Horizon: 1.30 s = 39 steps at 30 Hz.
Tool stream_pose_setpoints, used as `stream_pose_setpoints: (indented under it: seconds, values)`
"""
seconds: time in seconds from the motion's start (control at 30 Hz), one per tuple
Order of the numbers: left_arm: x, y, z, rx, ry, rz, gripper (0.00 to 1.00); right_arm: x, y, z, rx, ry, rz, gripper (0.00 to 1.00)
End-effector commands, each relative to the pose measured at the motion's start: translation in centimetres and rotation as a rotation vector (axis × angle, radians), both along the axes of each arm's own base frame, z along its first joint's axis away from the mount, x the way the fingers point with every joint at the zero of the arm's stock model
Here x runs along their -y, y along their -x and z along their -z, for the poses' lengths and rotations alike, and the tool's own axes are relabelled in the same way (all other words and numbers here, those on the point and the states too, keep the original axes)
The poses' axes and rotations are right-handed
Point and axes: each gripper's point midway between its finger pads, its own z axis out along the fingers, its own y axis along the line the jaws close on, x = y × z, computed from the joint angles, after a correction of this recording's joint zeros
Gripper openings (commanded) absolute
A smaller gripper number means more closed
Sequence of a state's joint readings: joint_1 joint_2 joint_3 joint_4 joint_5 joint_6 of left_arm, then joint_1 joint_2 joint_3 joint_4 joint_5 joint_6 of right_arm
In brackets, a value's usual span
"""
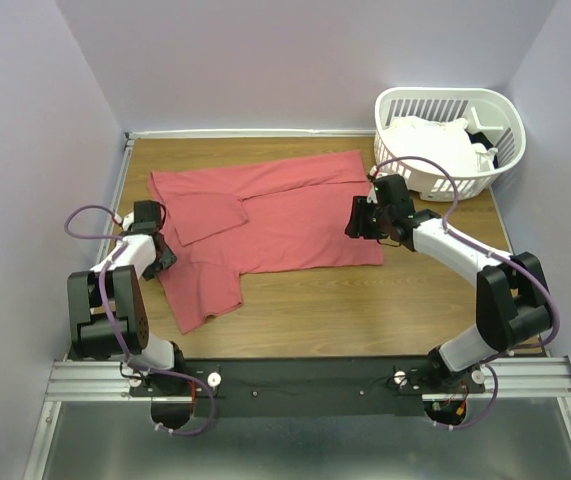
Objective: Fold and stack the t-shirts
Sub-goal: Fold the tshirt
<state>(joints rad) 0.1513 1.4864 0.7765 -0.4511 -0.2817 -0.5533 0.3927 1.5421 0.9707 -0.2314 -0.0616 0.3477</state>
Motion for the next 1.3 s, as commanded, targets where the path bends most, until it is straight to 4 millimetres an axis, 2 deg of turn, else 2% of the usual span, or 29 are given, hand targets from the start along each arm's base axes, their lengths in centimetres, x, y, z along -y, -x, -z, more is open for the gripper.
stream_pose_setpoints:
  seconds: [0.0,0.17,0.27,0.43,0.6,0.77,1.0,1.27]
  values:
    - [-1.7,0.6,0.7,-0.031,-0.065,-0.032,0.54,0.9,0.0,-0.3,0.01,0.021,0.041,0.57]
    - [-2.2,0.8,0.5,-0.005,-0.063,-0.047,0.51,1.1,0.1,-0.2,0.012,0.029,0.047,0.57]
    - [-2.4,0.8,0.5,0.001,-0.05,-0.049,0.45,1.2,0.1,-0.1,0.009,0.032,0.051,0.57]
    - [-1.7,0.8,1.5,-0.013,-0.01,-0.018,0.39,3.3,0.5,0.5,-0.008,0.114,0.133,0.57]
    - [-1.4,0.5,1.8,-0.007,0.002,0.011,0.31,6.0,2.8,2.4,-0.102,0.222,0.207,0.59]
    - [-1.2,0.2,1.9,-0.002,0.015,0.028,0.17,6.8,5.4,4.0,-0.195,0.231,0.241,0.6]
    - [-1.0,0.0,1.7,0.015,0.019,0.038,0.0,6.4,6.8,5.5,-0.27,0.197,0.274,0.58]
    - [-1.1,0.1,1.7,0.016,0.018,0.031,0.0,5.9,6.3,6.4,-0.298,0.185,0.3,0.55]
